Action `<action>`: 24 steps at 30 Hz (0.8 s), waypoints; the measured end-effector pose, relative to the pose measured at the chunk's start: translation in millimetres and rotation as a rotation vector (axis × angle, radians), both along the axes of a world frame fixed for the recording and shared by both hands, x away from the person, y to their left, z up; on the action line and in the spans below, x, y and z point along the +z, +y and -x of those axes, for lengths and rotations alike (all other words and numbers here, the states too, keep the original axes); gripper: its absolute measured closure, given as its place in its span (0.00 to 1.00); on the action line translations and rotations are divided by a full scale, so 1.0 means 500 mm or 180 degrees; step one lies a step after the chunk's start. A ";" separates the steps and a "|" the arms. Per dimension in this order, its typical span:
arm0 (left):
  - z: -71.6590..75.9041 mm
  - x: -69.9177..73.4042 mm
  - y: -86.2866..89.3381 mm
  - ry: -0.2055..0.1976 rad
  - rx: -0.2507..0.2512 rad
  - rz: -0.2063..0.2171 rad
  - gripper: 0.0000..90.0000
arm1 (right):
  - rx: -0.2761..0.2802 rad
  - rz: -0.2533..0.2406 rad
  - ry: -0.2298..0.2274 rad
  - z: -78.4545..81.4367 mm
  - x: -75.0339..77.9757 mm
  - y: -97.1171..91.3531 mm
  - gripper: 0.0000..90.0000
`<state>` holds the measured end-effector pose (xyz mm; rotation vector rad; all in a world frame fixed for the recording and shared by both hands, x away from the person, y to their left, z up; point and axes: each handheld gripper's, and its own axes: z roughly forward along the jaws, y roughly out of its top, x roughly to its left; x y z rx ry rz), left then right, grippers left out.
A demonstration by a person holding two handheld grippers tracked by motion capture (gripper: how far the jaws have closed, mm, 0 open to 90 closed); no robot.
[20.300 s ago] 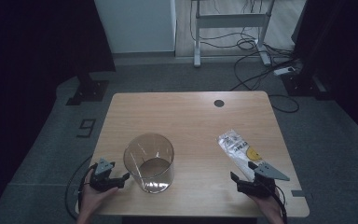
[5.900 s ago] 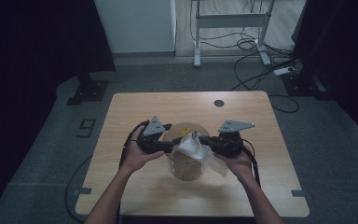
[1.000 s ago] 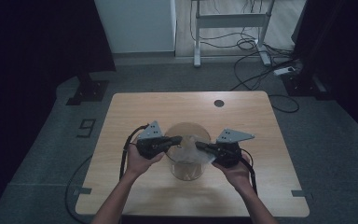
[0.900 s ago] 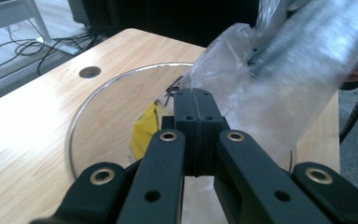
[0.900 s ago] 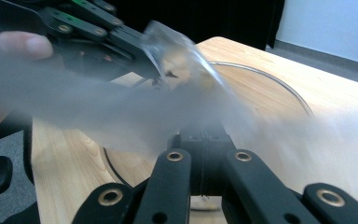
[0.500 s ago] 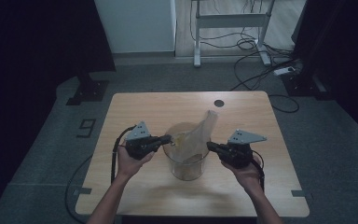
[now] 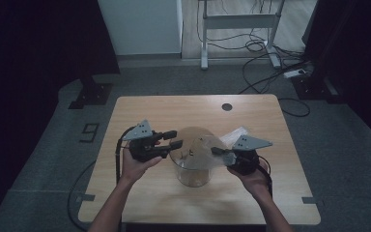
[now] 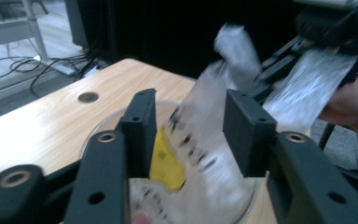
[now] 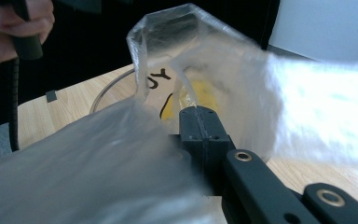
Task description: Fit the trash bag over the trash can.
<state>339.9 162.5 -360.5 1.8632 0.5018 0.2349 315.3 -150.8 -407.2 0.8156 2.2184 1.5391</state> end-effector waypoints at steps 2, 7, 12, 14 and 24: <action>0.000 0.013 -0.020 -0.0010 -0.0031 -0.0047 0.57 | 0.0007 0.0010 -0.0009 -0.001 0.002 0.005 0.99; -0.012 0.022 -0.068 0.0033 -0.0081 -0.0214 0.55 | 0.0032 0.0031 -0.0018 0.000 0.005 0.012 0.99; -0.022 0.007 -0.095 0.0087 -0.0029 -0.0393 0.59 | 0.0029 0.0030 -0.0033 0.001 0.006 0.008 0.99; -0.023 0.002 -0.097 0.0107 -0.0019 -0.0419 0.66 | 0.0026 0.0032 -0.0036 0.001 0.006 0.007 0.99; -0.033 -0.047 -0.090 0.0305 -0.0076 -0.0533 0.99 | 0.0001 0.0002 -0.0039 0.002 -0.001 0.000 0.99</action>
